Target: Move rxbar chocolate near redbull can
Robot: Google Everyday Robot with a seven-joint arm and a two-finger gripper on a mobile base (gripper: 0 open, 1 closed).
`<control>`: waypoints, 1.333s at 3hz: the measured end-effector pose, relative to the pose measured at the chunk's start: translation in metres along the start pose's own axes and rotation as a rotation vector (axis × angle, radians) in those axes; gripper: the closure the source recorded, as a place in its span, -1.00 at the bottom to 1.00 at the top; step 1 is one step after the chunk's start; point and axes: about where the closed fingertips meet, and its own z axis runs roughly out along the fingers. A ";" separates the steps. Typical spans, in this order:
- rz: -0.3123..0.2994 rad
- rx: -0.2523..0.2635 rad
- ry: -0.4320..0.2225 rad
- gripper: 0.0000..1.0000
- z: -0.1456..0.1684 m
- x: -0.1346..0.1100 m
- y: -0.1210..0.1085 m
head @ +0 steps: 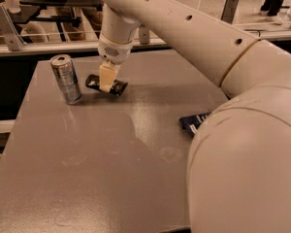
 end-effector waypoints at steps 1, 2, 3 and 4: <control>-0.036 -0.028 -0.001 0.68 0.005 -0.003 0.009; -0.037 -0.029 -0.001 0.19 0.007 -0.004 0.009; -0.038 -0.030 -0.001 -0.25 0.009 -0.004 0.009; -0.039 -0.032 -0.001 -0.74 0.012 -0.005 0.009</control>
Offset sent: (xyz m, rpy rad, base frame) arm -0.0069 0.0048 -0.0036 0.0003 0.0138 0.0382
